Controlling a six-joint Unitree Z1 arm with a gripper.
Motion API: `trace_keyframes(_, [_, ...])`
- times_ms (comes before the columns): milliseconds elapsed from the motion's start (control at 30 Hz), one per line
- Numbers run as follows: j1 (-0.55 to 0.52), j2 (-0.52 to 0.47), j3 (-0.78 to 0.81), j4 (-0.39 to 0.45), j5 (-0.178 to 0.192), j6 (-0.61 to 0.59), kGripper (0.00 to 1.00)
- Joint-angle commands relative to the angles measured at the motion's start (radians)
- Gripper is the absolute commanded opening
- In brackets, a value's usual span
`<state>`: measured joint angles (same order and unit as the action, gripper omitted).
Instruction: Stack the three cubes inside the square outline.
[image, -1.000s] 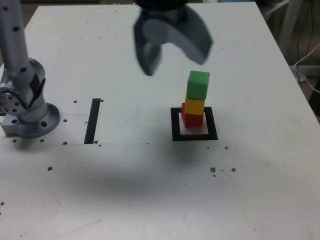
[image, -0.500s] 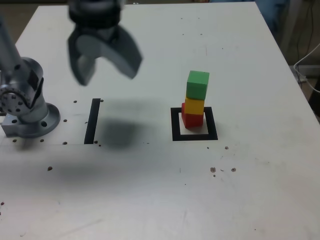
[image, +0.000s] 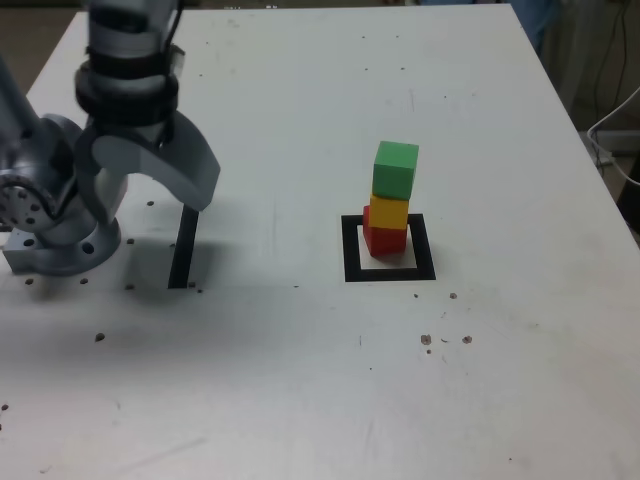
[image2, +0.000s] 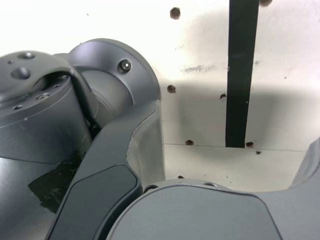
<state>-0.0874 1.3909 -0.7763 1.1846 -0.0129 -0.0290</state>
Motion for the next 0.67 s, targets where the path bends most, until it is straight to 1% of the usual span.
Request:
trace_keyframes(0, [-0.018, -0.018, 0.006, 0.002, -0.003, -0.018, 1.0])
trace_keyframes(133, [-0.028, -0.02, 0.006, 0.004, -0.011, -0.026, 1.0])
trace_keyframes(267, [-0.028, -0.019, 0.008, -0.026, -0.002, -0.026, 1.0])
trace_keyframes(333, [-0.028, -0.019, 0.01, -0.05, 0.019, -0.026, 1.0])
trace_keyframes(500, [-0.028, -0.022, 0.015, -0.084, 0.091, -0.021, 1.0])
trace_keyframes(633, [-0.033, -0.032, 0.02, -0.084, 0.107, 0.0, 1.0])
